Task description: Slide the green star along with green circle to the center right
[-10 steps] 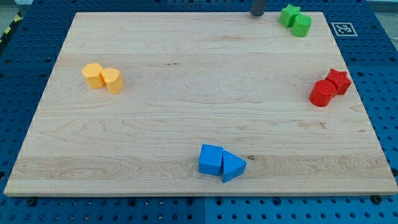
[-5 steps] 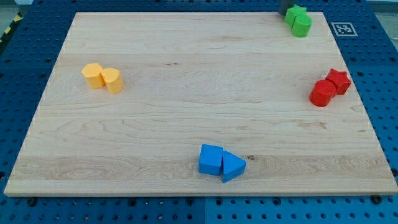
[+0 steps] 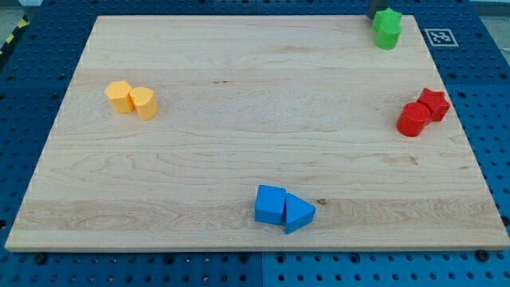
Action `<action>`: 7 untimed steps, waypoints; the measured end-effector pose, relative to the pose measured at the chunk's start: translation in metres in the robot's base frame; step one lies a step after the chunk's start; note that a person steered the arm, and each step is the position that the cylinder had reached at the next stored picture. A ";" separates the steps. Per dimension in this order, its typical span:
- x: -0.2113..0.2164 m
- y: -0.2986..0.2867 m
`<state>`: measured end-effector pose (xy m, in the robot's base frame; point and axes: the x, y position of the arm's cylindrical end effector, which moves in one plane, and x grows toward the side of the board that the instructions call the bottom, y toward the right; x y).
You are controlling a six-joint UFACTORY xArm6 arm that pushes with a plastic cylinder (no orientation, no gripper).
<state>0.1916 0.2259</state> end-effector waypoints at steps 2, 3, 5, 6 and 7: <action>0.022 0.002; 0.045 0.002; 0.075 0.002; 0.082 0.002; 0.079 0.003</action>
<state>0.2708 0.2288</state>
